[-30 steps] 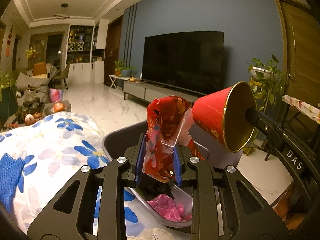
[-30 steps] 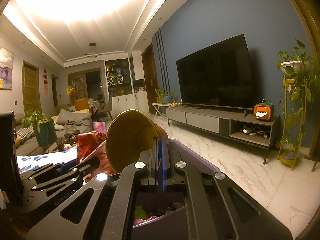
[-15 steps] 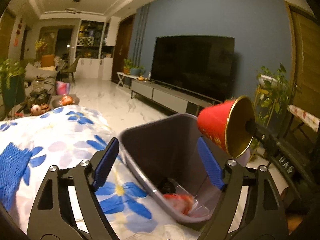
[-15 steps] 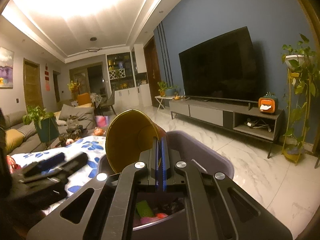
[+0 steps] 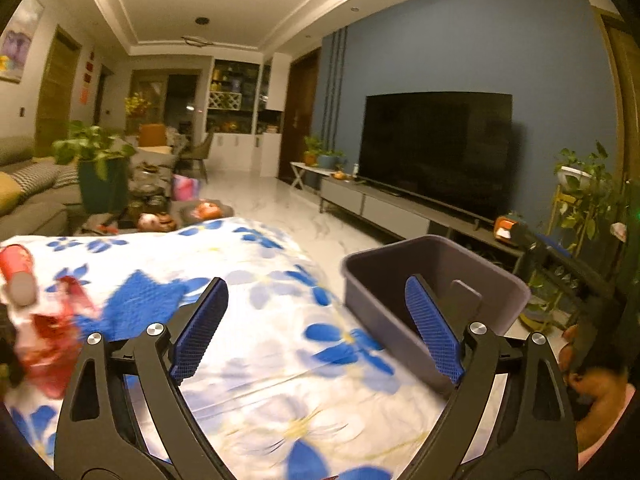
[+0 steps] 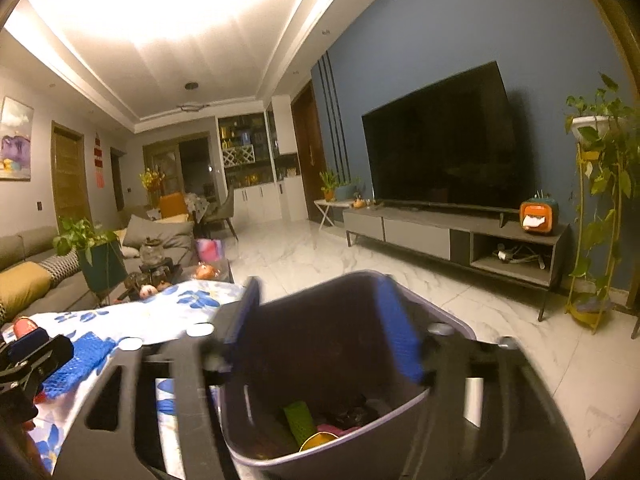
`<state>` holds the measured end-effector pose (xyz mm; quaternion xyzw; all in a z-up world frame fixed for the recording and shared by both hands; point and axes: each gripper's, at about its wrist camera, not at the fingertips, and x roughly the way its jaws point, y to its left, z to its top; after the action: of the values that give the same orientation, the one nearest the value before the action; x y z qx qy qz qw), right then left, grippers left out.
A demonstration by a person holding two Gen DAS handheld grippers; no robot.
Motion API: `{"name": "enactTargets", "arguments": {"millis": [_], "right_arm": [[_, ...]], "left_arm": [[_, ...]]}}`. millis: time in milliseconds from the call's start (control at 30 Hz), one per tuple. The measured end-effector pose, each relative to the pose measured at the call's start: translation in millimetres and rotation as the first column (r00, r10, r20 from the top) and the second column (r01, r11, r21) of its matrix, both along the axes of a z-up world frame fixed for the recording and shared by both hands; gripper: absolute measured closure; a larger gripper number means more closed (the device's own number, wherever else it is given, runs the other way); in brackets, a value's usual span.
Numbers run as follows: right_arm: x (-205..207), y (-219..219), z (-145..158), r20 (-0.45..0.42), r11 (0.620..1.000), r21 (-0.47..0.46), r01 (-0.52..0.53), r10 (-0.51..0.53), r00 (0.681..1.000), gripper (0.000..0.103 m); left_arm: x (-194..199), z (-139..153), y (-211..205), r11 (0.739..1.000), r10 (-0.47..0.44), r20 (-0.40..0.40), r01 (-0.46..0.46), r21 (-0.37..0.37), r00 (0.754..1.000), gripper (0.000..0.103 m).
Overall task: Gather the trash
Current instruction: 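Move both tools back to the trash pile on the bedspread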
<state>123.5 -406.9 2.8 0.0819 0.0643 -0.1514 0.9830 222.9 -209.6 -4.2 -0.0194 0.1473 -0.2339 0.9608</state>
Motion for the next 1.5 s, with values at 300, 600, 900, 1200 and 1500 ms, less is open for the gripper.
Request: {"name": "enactTargets", "arguments": {"millis": [300, 600, 900, 1200, 1500], "right_arm": [[-33, 48, -5, -0.032, 0.998, -0.010, -0.055, 0.054, 0.998, 0.017], [-40, 121, -12, -0.065, 0.977, -0.014, -0.213, 0.212, 0.975, 0.017], [-41, 184, -17, -0.082, 0.941, -0.007, -0.340, 0.338, 0.938, 0.017], [-35, 227, -22, -0.098, 0.911, -0.009, -0.411, 0.409, 0.907, 0.017], [-18, 262, -32, -0.125, 0.882, -0.015, -0.471, 0.466, 0.876, 0.017]], "left_arm": [[-34, -2, 70, 0.989, 0.146, -0.002, -0.146, 0.007, 0.989, 0.014], [-66, -10, 157, 0.926, 0.376, -0.020, -0.375, 0.030, 0.926, 0.014], [-91, -25, 243, 0.826, 0.562, -0.034, -0.560, 0.057, 0.826, 0.014], [-91, -41, 280, 0.787, 0.617, -0.069, -0.612, 0.073, 0.784, 0.014], [-68, -56, 290, 0.812, 0.584, -0.127, -0.579, 0.073, 0.802, 0.014]]}}
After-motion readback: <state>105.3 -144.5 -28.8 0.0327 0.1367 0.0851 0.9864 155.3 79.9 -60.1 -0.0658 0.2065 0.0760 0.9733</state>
